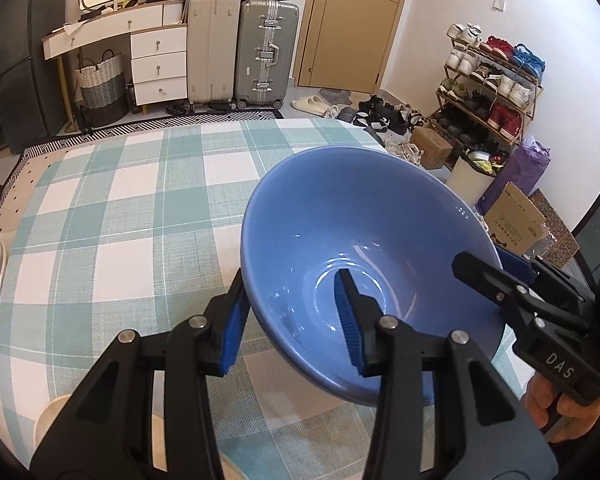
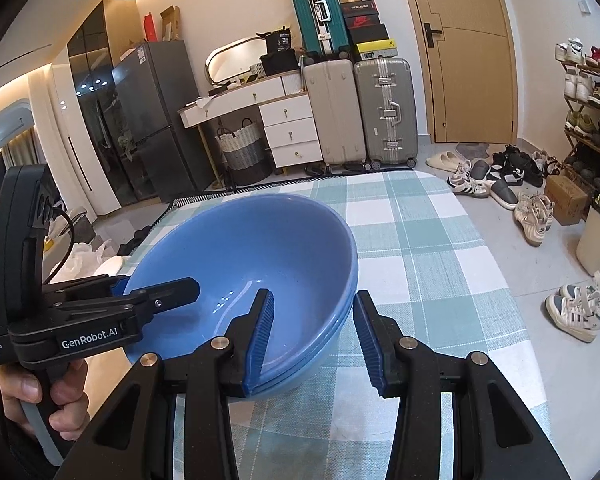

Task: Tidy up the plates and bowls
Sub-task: 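Lift and carry the nested blue bowls with both tools over the cream plates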

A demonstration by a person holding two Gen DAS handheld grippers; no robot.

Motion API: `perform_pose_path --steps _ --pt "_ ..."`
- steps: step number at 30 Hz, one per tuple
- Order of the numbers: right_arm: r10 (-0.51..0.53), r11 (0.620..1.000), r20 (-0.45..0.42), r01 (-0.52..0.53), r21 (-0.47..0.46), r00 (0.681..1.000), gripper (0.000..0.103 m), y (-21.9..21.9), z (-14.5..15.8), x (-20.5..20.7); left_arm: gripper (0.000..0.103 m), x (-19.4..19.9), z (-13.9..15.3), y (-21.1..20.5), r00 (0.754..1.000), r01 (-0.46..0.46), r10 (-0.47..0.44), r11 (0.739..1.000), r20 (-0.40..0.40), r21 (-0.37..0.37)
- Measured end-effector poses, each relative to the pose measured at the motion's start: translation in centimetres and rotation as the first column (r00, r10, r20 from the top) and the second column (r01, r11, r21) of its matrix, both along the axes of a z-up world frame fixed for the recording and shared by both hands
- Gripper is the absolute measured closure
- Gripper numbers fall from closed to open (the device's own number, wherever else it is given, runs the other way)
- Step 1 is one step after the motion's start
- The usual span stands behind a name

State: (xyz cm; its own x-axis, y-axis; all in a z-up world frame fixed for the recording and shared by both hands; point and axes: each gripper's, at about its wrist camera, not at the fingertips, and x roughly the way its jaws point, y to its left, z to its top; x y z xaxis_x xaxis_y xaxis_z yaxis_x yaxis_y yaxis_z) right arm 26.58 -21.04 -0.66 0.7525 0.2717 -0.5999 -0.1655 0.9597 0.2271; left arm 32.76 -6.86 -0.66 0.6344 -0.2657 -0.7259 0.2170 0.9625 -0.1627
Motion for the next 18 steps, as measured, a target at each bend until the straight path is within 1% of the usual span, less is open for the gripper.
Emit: perform_pose_path --steps 8,18 --pt "0.029 0.999 0.031 -0.028 -0.016 0.999 0.060 1.8 1.7 -1.7 0.064 -3.1 1.9 1.6 0.999 -0.034 0.034 0.999 0.030 -0.009" --pt "0.070 0.997 0.037 -0.069 -0.015 0.997 0.060 4.4 2.5 -3.8 0.064 -7.2 4.3 4.0 0.995 -0.080 0.080 0.997 0.065 -0.004"
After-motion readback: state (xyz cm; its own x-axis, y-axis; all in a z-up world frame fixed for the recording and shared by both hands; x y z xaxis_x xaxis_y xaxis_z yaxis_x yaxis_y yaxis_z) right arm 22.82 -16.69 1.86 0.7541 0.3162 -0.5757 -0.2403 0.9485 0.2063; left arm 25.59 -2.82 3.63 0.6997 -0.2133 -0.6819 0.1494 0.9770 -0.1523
